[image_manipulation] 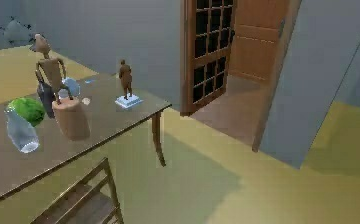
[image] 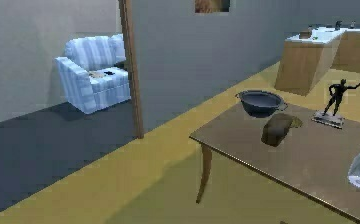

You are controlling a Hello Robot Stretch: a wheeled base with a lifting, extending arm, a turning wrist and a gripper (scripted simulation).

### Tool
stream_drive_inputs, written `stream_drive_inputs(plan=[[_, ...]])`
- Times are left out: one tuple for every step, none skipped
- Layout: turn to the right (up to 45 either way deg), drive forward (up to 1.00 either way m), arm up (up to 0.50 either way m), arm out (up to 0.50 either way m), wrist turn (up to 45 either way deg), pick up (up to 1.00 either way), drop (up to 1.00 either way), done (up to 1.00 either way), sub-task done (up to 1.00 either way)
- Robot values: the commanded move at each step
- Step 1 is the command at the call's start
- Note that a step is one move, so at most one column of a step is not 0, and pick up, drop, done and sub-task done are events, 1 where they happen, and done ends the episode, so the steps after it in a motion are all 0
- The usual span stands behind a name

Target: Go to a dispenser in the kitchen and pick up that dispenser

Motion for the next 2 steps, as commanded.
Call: stream_drive_inputs(plan=[[-27.0,0.0,0.0,0.0,0.0,0.0,0.0,0.0,0.0],[-3.0,0.0,0.0,0.0,0.0,0.0,0.0,0.0,0.0]])
